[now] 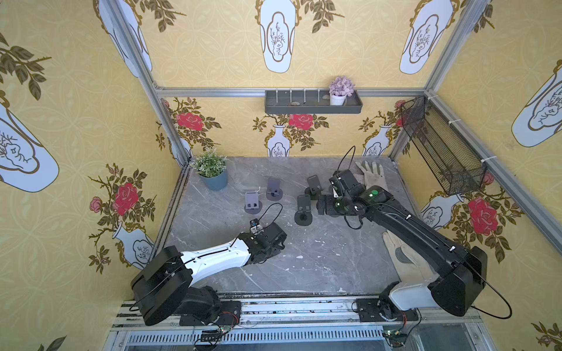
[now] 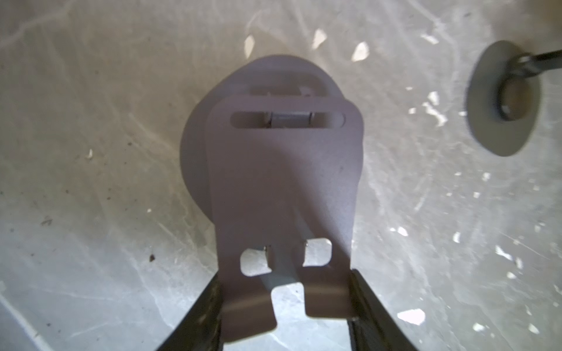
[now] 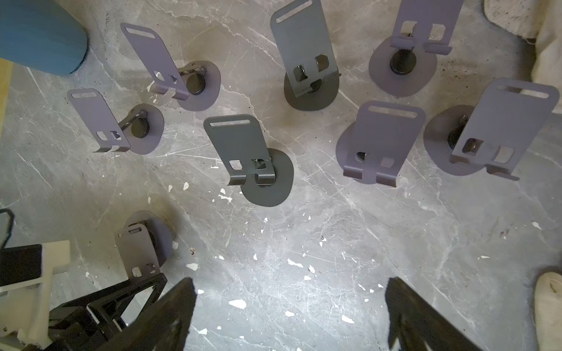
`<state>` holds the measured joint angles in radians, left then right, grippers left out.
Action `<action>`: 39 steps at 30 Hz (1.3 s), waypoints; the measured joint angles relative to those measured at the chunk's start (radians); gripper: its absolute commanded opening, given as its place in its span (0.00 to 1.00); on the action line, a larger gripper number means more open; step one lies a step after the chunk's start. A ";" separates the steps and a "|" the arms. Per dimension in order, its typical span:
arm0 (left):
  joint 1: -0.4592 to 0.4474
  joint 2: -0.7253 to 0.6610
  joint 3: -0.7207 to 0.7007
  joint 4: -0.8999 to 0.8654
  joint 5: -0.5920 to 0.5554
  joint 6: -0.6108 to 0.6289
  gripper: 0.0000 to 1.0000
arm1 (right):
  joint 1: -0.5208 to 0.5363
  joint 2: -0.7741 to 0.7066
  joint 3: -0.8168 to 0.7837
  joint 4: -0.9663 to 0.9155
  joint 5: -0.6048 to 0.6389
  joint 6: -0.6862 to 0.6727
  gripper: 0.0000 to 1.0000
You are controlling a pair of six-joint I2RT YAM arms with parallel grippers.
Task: Open the phone stand
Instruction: Pick up the phone stand at the center of the board, then open the phone stand.
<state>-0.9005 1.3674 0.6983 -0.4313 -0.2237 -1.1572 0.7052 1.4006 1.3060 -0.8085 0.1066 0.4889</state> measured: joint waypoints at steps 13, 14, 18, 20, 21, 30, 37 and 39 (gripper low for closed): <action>0.020 -0.192 -0.061 0.184 0.191 0.318 0.33 | 0.026 0.018 0.009 0.051 -0.178 0.016 0.98; 0.024 -0.207 -0.062 0.202 0.218 0.341 0.31 | 0.030 0.021 0.012 0.058 -0.200 0.021 0.99; 0.037 -0.252 -0.057 0.270 0.292 0.405 0.29 | 0.051 0.030 0.019 0.093 -0.272 0.054 0.94; 0.047 -0.266 -0.054 0.305 0.315 0.426 0.29 | 0.057 0.030 0.018 0.109 -0.306 0.074 0.87; 0.053 -0.273 -0.054 0.325 0.330 0.435 0.29 | 0.059 0.030 0.017 0.117 -0.316 0.089 0.83; 0.092 -0.277 -0.048 0.439 0.458 0.468 0.29 | 0.085 0.009 -0.023 0.189 -0.386 0.156 0.43; 0.124 -0.280 -0.048 0.472 0.533 0.470 0.29 | 0.085 -0.004 -0.048 0.202 -0.388 0.184 0.36; 0.131 -0.283 -0.048 0.476 0.550 0.470 0.29 | 0.085 -0.004 -0.050 0.209 -0.388 0.190 0.34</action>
<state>-0.7692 1.0847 0.6506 0.0452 0.3264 -0.6876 0.7906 1.3968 1.2556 -0.5999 -0.2813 0.6792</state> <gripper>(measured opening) 0.555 0.354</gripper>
